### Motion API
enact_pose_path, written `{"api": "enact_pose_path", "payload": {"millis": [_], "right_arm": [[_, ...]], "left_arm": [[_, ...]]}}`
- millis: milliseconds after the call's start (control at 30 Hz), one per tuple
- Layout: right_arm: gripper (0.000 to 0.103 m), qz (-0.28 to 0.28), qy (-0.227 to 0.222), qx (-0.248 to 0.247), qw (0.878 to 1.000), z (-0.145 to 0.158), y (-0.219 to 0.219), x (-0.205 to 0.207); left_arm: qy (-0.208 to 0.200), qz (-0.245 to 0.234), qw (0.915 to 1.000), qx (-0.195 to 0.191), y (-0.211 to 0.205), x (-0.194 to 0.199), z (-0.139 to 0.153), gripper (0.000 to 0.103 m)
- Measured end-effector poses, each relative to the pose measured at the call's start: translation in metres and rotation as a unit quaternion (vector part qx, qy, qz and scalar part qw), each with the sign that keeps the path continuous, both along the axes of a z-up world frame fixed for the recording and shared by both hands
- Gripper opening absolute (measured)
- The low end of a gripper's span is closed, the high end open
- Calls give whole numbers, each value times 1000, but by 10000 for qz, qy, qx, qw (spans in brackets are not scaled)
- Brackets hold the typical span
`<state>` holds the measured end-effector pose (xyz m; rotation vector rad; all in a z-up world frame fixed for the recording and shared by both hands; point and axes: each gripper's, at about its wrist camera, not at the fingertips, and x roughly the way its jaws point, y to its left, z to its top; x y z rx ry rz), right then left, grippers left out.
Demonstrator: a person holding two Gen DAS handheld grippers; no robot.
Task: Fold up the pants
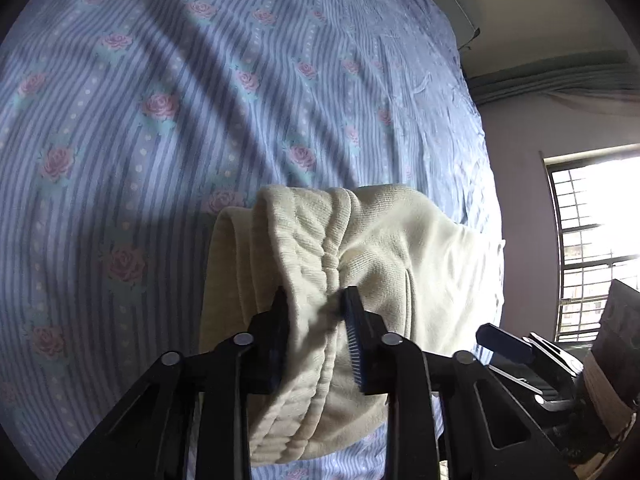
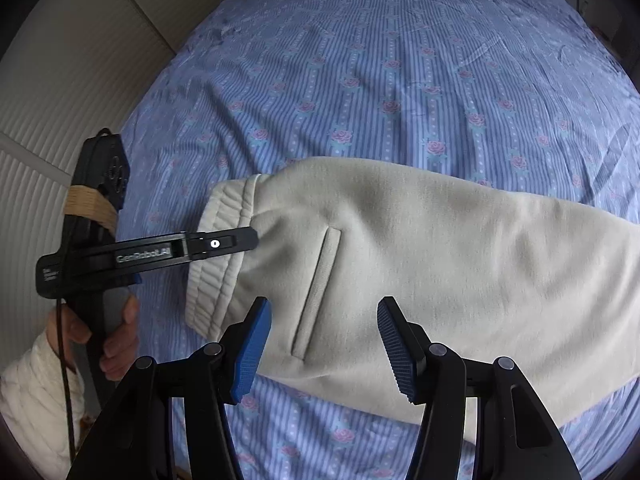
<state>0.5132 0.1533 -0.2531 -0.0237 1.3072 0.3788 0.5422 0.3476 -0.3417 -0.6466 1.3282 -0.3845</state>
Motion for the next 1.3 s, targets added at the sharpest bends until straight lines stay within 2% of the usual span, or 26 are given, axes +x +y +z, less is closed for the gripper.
{"api": "enact_pose_path", "payload": {"millis": [67,167,267,333,400,467,567,667,800,967,1033,1100,1200,1300], "right_arm": [[57,85,-62,-25,9999,3,4,-1],[57,210,-251,-70,9994,10,6,-4],[57,267,-410,-105,9987,15,5,-8],[57,235,-442,-223,9985,17,3,-9],[57,172,-479,-230,9984,20,-3,-10],[57,55,-506,-230,9984,25,-12,-12],[57,-158,-568,-200,9981,35,-29,-17],[57,-355,-628,-56,9974,51,-49,-28],[57,-492,-911,50,9946,83,-78,-54],[57,-706,-1390,247,9875,134,-122,-95],[57,-845,-1586,368,9830,153,-141,-112],[57,-1041,-1777,444,9776,172,-163,-129],[63,-1422,-2051,505,9670,195,-202,-152],[63,-1810,-2223,470,9569,212,-244,-175]], "left_arm": [[-143,118,9997,181,-5,-7,13,9],[-791,241,9957,410,-6,-22,41,9],[-178,397,9982,416,4,-14,7,10],[8,352,9976,599,1,-12,-5,21],[-28,419,9941,998,-1,-11,5,56],[-194,581,9876,1447,0,-14,25,60],[-487,655,9804,1792,4,-27,65,62],[-944,489,9721,2092,-5,-47,110,64],[-1703,67,9538,2474,-39,-80,172,71],[-2269,-365,9442,2359,-83,-112,229,78],[-2491,-613,9374,2355,-111,-123,248,84],[-2671,-837,9309,2346,-140,-128,260,86],[-2805,-1184,9246,2289,-186,-138,273,86],[-2980,-1588,9186,2055,-237,-151,285,86]]}}
